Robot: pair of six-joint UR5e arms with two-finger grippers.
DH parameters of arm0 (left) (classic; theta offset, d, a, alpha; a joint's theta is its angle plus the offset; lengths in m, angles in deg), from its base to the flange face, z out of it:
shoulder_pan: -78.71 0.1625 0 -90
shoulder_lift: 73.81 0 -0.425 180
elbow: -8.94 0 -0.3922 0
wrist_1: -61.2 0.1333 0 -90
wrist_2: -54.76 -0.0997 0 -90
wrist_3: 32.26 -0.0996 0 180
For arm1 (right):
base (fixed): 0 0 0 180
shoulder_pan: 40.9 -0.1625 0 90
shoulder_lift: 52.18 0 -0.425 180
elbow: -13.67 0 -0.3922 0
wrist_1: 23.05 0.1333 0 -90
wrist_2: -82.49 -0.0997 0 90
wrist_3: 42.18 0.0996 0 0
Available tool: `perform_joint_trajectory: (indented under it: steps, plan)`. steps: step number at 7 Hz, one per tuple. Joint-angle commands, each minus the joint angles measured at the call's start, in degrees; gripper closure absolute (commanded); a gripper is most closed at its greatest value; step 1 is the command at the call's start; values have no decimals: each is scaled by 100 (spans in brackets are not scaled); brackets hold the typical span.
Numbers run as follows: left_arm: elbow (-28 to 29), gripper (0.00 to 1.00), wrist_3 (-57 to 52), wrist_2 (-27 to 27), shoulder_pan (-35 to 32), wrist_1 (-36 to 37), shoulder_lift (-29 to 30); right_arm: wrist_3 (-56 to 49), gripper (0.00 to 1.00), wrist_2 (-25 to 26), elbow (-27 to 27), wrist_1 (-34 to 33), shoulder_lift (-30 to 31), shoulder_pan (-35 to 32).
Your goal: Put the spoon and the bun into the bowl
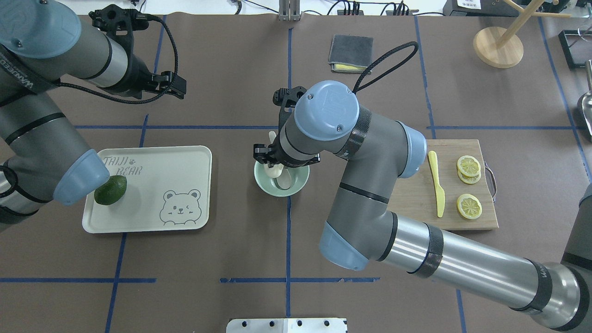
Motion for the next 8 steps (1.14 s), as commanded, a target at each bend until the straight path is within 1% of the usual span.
perform_joint_trajectory:
  steps: [1, 6, 7, 8]
  plan:
    - [3, 0, -102, -3, -8, -1, -76, 33, 0, 8, -3, 55, -7, -2]
    - [12, 0, -129, -3, -8, 8, -94, 50, 0, 8, 23, 90, -7, -63]
    - [3, 0, -216, 15, -104, 8, -190, -10, 0, -105, 154, -5, 63, -211]
    - [-6, 0, -443, 50, -235, 17, -261, -46, 0, -350, 268, -24, 238, -448]
